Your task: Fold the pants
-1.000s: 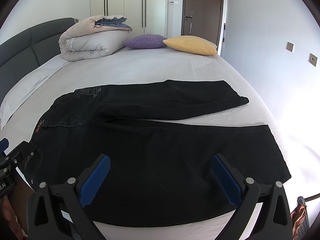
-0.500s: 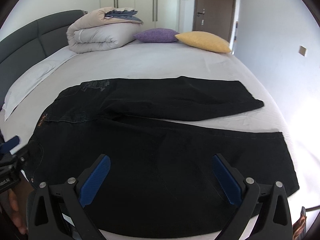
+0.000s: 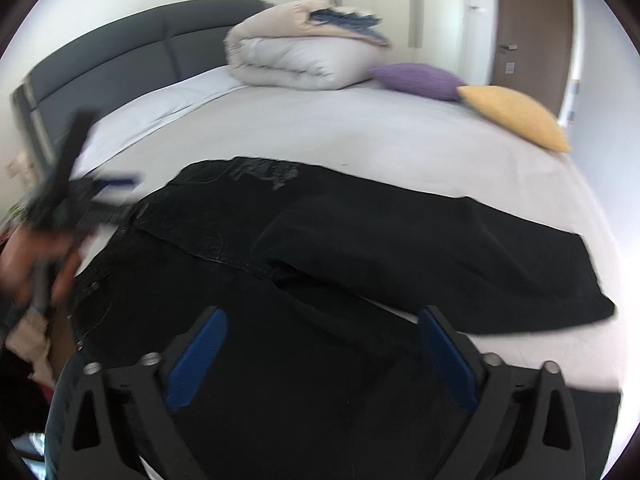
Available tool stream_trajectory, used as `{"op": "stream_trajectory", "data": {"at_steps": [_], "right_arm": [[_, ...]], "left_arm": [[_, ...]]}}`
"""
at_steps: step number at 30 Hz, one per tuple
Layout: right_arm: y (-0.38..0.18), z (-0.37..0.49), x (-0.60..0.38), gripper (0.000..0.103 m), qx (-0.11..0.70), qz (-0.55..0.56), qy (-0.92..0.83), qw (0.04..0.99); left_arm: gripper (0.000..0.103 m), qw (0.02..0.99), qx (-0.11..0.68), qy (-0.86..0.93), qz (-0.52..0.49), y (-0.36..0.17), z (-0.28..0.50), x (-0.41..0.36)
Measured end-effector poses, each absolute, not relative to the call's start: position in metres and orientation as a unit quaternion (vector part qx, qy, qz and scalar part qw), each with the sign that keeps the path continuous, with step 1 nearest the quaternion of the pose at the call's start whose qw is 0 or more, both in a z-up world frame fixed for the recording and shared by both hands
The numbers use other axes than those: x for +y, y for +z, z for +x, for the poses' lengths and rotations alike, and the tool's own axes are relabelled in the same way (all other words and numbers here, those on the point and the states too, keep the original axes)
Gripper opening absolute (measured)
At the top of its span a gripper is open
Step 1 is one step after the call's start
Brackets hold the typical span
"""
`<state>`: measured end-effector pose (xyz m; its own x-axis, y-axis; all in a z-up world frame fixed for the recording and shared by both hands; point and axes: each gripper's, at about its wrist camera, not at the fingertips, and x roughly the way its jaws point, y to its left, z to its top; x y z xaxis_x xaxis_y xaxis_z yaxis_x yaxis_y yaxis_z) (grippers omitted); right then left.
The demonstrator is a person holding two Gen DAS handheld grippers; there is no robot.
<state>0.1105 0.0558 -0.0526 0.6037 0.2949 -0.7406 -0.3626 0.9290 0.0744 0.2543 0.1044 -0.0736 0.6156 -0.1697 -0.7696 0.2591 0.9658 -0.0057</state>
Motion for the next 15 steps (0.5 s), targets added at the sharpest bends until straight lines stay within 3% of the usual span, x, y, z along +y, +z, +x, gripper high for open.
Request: {"op": "stream_trajectory", "data": {"at_steps": [3,5,8,15], "right_arm": [[-0.057,0.126,0.049,0.085,0.411,-0.059,0.214,0.884],[-0.058,0.132,0.047,0.077,0.413,-0.069,0.235,0.877],[-0.063,0.145,0.043,0.071,0.422,-0.086,0.256,0.866],[-0.077,0.176,0.040,0.069,0.436,-0.102,0.295,0.844]], "left_arm": [[0.103,0.876,0.449,-0.150,0.096,-0.082,0.323,0.117],[0.103,0.858,0.465,-0.168,0.136,-0.091,0.353,0.116],[0.096,0.829,0.494,-0.198,0.171,-0.104,0.395,0.114],[0.086,0.769,0.554,-0.256,0.191,-0.138,0.454,0.108]]}}
